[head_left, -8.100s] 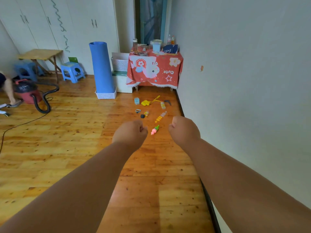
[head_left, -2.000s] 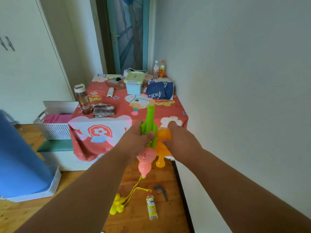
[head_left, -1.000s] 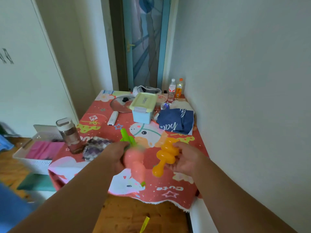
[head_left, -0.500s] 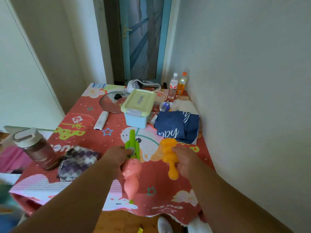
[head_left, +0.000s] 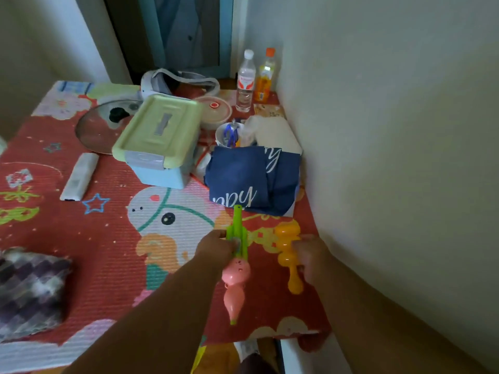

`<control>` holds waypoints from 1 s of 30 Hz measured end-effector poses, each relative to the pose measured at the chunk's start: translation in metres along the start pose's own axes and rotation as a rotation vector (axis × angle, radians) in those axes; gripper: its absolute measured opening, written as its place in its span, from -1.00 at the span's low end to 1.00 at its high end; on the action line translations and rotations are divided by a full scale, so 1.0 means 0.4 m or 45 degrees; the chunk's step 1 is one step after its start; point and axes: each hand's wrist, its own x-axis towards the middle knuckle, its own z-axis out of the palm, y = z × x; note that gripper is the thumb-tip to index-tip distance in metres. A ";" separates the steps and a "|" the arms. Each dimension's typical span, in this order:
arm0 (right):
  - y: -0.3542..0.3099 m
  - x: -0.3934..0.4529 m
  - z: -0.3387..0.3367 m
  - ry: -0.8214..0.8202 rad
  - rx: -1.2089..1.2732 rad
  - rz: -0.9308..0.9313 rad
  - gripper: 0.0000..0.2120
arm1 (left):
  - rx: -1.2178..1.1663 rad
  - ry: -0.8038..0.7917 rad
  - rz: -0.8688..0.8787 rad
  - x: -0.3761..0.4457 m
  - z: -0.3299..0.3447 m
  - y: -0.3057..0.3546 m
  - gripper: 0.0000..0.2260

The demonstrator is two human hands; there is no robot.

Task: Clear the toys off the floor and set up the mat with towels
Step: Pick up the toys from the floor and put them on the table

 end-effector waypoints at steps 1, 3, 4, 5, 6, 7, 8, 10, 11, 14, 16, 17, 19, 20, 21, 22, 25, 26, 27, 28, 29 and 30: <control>0.004 0.009 0.003 -0.006 -0.022 0.005 -0.72 | 0.097 0.018 0.023 0.010 0.010 0.004 -0.75; 0.012 0.026 0.017 -0.016 -0.047 0.005 -0.70 | 0.257 0.058 0.054 0.030 0.021 0.009 -0.76; 0.015 0.037 0.026 -0.020 -0.038 -0.001 -0.68 | 0.298 0.070 0.066 0.043 0.024 0.010 -0.76; 0.017 0.044 0.037 -0.033 -0.018 -0.006 -0.66 | 0.311 0.082 0.064 0.052 0.023 0.008 -0.77; 0.019 0.051 0.047 -0.040 -0.003 -0.016 -0.66 | 0.307 0.096 0.056 0.062 0.021 0.002 -0.78; 0.020 0.060 0.057 -0.037 -0.009 -0.039 -0.67 | 0.304 0.112 0.046 0.072 0.020 -0.002 -0.80; 0.021 0.065 0.065 -0.025 -0.049 -0.073 -0.69 | 0.309 0.121 0.039 0.080 0.018 -0.009 -0.82; 0.020 0.076 0.075 0.009 -0.251 -0.169 -0.69 | 0.300 0.122 0.042 0.098 0.014 -0.023 -0.88; 0.020 0.079 0.077 0.025 -0.402 -0.221 -0.68 | 0.293 0.107 0.054 0.102 0.012 -0.029 -0.89; 0.013 0.071 0.064 0.091 -0.821 -0.337 -0.57 | 0.332 0.080 0.090 0.096 -0.001 -0.031 -0.69; 0.009 0.042 0.048 0.149 -0.991 -0.422 -0.54 | 0.355 0.105 0.102 0.068 -0.022 -0.027 -0.55; 0.005 0.026 0.039 0.177 -1.036 -0.470 -0.55 | 0.366 0.111 0.112 0.051 -0.033 -0.022 -0.53; -0.002 -0.038 0.023 0.194 -1.021 -0.529 -0.57 | 0.382 0.111 0.141 -0.006 -0.071 -0.016 -0.54; -0.004 -0.074 0.020 0.199 -1.028 -0.563 -0.58 | 0.385 0.103 0.164 -0.038 -0.092 -0.014 -0.55; -0.001 -0.118 0.020 0.210 -1.052 -0.614 -0.57 | 0.393 0.097 0.196 -0.074 -0.116 -0.015 -0.56; 0.005 -0.167 0.024 0.235 -1.085 -0.678 -0.56 | 0.404 0.101 0.239 -0.113 -0.140 -0.020 -0.58; 0.049 -0.333 0.054 0.314 -1.044 -0.833 -0.56 | 0.523 0.113 0.392 -0.232 -0.212 -0.054 -0.62; 0.072 -0.386 0.066 0.330 -1.025 -0.868 -0.57 | 0.586 0.112 0.453 -0.274 -0.233 -0.071 -0.63; 0.099 -0.436 0.077 0.340 -1.018 -0.896 -0.57 | 0.623 0.118 0.505 -0.316 -0.251 -0.091 -0.64; 0.130 -0.486 0.087 0.336 -1.027 -0.919 -0.58 | 0.638 0.119 0.539 -0.362 -0.271 -0.118 -0.64; 0.159 -0.528 0.094 0.325 -1.053 -0.937 -0.58 | 0.656 0.124 0.563 -0.405 -0.288 -0.145 -0.63; 0.184 -0.565 0.098 0.311 -1.077 -0.947 -0.59 | 0.691 0.134 0.584 -0.445 -0.302 -0.170 -0.62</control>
